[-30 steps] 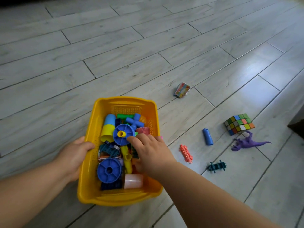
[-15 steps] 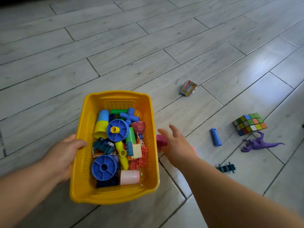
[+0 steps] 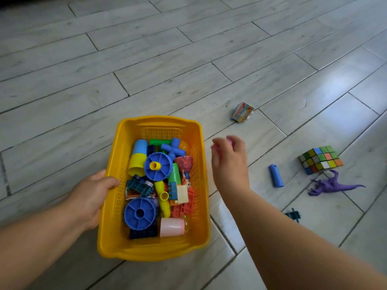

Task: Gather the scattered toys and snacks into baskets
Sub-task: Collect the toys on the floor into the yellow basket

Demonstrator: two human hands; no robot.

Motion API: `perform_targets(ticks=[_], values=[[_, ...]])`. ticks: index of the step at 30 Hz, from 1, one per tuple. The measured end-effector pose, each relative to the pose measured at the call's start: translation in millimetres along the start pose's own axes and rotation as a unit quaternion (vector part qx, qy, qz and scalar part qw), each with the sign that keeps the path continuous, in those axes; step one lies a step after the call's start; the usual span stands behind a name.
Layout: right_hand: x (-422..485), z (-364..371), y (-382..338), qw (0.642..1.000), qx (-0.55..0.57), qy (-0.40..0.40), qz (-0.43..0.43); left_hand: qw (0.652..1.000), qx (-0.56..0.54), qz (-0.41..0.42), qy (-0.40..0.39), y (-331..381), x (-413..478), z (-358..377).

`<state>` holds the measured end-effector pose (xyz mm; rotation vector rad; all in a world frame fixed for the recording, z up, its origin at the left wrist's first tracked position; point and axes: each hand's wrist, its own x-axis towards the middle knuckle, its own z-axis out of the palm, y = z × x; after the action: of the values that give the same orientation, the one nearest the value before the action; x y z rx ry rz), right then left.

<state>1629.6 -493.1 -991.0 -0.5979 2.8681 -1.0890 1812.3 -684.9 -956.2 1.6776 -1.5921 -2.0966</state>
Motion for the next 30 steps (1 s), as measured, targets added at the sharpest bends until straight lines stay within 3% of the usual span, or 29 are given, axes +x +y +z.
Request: perform_targets(ticks=[3, 6, 11, 16, 19, 21, 23, 26, 28, 30], values=[[7, -11, -33, 0.993, 0.048, 0.032, -0.103, 1.000, -0.005, 0.006, -0.008, -1, -2, 16], [-10, -10, -43, 0.981, -0.026, -0.040, -0.188, 1.000, -0.008, 0.013, -0.012, 0, -4, 30], [-31, -11, -25, 0.960, -0.156, -0.156, -0.175, 0.999, -0.003, 0.015, -0.032, 1, -8, 46], [-30, -24, -22, 0.952, -0.146, -0.207, -0.170, 0.999, -0.002, 0.012, -0.037, 0, -11, 51], [-29, -37, -18, 0.979, -0.037, -0.137, -0.146, 0.999, 0.000, 0.014, -0.049, 0, -16, 56], [-23, -51, -3, 0.995, -0.001, -0.057, -0.086, 0.999, 0.000, 0.012, -0.052, -1, -17, 60], [-16, -61, 22, 1.000, -0.007, -0.028, -0.008, 0.998, 0.000, 0.009, -0.054, 0, -18, 62], [-21, -54, 68, 0.976, -0.101, -0.162, 0.102, 0.999, 0.006, 0.006, -0.045, 0, -16, 61], [-33, -39, 94, 0.939, -0.145, -0.286, 0.128, 0.999, 0.010, 0.003, -0.036, -1, -14, 59], [-44, -28, 107, 0.913, -0.150, -0.355, 0.135, 0.999, 0.015, 0.000, -0.034, -2, -13, 58]])
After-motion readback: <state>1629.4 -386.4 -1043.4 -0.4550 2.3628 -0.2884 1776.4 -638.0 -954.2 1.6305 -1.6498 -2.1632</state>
